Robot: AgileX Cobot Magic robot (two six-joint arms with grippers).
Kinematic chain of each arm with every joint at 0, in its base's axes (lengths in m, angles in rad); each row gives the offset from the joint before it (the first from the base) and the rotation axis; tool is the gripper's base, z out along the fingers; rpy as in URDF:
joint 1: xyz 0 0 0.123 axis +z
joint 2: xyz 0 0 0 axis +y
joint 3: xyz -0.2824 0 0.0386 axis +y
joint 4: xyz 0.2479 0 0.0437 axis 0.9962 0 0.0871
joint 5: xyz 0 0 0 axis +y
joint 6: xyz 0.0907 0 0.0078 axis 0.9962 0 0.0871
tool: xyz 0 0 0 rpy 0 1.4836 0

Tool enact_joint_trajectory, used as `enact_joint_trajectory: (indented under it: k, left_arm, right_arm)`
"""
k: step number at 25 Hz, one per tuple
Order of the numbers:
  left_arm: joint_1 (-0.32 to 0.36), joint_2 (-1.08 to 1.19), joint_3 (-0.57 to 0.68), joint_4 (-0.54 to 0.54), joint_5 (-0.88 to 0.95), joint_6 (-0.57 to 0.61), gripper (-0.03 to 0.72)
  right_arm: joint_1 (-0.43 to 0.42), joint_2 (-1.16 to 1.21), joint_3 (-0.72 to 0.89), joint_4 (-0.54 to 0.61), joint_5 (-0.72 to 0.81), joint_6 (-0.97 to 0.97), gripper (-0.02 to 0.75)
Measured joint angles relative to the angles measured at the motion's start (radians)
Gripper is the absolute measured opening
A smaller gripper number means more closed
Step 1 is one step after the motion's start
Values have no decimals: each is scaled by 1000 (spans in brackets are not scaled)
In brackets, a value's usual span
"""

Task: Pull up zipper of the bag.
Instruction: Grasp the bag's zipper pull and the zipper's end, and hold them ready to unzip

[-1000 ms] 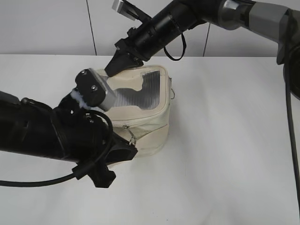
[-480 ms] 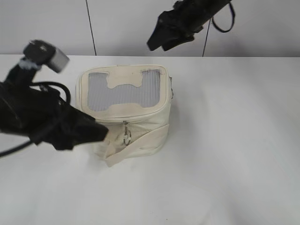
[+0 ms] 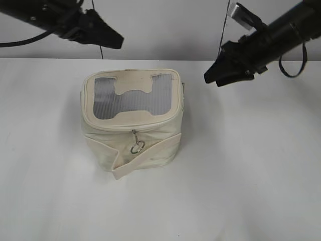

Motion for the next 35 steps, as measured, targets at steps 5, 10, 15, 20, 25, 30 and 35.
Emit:
enact_joint_trajectory:
  k: [5,10,15,20,25,30,35]
  left_arm:
    - [-79,286,-365,45,131,0,384]
    - [-130,455,-574,102,266,-20,405]
    - [-133,501,-618,150,319,-39,418]
    - [-135,506,-621,235,324,-53,418]
    - [-137,513,-622,260,326,-67,339]
    - [-146,514,-624,278,339,-74,62]
    - [-146,514,-624,279,339,-77,52]
  right_arm:
    - [6,-289,607,351,-432,-427,383]
    - [15,-347,876,893,-472,-1068,514]
    - [15,-326,896,974,-379,-1225,574]
    - [15,-298,896,985,-339,-1273,579]
    - [15,-291,888,987,-330,-1311,579]
    - [41,-291,872,989,-358,-1367,579]
    - [107,-290,866,989,-478,-1415,579]
